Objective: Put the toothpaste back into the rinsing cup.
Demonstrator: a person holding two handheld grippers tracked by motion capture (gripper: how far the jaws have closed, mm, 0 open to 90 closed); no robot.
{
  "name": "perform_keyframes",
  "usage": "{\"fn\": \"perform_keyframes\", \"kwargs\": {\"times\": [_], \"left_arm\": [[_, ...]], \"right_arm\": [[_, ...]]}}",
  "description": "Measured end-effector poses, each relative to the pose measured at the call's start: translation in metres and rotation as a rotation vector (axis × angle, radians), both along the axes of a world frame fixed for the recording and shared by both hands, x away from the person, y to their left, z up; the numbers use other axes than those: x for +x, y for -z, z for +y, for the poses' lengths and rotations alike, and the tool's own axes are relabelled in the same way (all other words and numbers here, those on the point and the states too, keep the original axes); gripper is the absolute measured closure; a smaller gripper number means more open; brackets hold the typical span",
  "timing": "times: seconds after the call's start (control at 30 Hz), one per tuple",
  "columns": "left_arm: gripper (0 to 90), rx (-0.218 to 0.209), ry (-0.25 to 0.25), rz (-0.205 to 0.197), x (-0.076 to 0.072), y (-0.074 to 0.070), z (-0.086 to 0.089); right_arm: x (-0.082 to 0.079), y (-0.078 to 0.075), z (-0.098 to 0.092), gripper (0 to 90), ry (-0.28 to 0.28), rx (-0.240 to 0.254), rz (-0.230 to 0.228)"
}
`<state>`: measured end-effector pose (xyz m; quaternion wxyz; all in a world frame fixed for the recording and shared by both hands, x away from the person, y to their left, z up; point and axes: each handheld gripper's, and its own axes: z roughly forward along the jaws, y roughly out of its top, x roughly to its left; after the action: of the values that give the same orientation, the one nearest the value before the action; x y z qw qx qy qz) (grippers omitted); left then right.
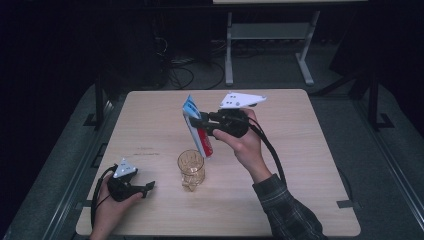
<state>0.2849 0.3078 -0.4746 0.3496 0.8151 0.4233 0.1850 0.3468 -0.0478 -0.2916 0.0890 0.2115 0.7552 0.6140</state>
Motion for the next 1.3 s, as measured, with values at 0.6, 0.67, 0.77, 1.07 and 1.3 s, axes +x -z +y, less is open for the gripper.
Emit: {"fn": "perform_keyframes", "kwargs": {"times": [0.6, 0.67, 0.77, 1.07, 1.3], "left_arm": [[14.2, 0.0, 0.002, 0.001, 0.0, 0.0, 0.0], [14.2, -0.001, 0.002, 0.001, 0.0, 0.0, 0.0], [14.2, 0.0, 0.003, 0.001, 0.0, 0.0, 0.0], [14.2, 0.0, 0.004, 0.0, 0.0, 0.0, 0.0], [14.2, 0.0, 0.004, 0.0, 0.0, 0.0, 0.0]], "right_arm": [[0.004, 0.014, 0.025, 72.7, -0.031, 0.0, 0.024], [0.005, 0.017, 0.026, 72.7, -0.032, -0.004, 0.028], [0.006, 0.021, 0.028, 72.6, -0.034, -0.006, 0.036], [0.008, 0.034, 0.031, 72.4, -0.032, -0.015, 0.059], [0.009, 0.044, 0.034, 72.4, -0.04, -0.035, 0.071]]}}
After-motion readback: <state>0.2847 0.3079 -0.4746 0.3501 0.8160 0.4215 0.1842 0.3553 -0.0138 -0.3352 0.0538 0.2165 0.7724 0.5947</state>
